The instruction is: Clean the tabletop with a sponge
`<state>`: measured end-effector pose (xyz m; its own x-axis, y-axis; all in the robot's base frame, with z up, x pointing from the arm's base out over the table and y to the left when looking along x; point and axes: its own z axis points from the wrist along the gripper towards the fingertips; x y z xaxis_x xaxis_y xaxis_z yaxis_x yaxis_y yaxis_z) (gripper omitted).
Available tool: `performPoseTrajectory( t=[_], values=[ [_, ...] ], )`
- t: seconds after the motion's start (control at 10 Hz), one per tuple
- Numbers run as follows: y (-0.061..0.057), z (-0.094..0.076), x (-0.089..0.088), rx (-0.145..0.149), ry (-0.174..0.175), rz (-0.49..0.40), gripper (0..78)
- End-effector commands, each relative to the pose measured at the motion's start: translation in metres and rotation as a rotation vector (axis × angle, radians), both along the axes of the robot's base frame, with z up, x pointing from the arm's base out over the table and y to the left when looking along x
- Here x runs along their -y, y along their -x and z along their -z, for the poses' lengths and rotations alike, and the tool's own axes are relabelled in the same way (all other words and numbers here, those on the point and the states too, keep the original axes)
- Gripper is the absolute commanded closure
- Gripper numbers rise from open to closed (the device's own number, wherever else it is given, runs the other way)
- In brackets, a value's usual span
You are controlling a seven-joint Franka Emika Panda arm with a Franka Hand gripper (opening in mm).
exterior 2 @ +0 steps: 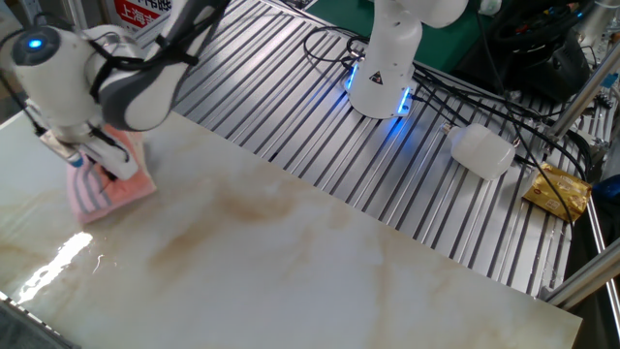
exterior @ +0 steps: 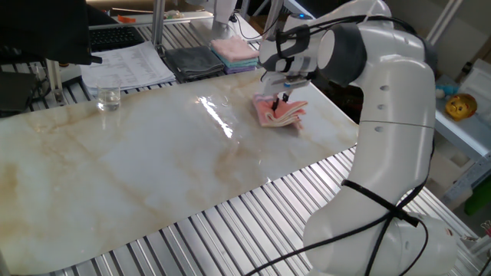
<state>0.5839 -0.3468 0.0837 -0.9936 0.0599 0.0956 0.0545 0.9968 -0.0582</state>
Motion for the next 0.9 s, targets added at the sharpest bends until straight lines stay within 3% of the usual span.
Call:
performPoseTrajectory(
  t=[0.1,0.4,0.5,0.7,0.8,0.9],
  values=[
    [0.045,-0.008,-0.063,0.014,-0.024,0.082,76.4],
    [0.054,-0.019,-0.1,0.022,-0.036,0.127,76.4],
    [0.056,-0.027,-0.12,0.025,-0.037,0.144,76.4],
    [0.056,-0.025,-0.141,0.05,-0.053,0.153,76.4],
    [0.056,-0.025,-0.141,0.05,-0.053,0.153,76.4],
    [0.048,-0.015,-0.154,0.048,-0.058,0.151,76.4]
  ],
)
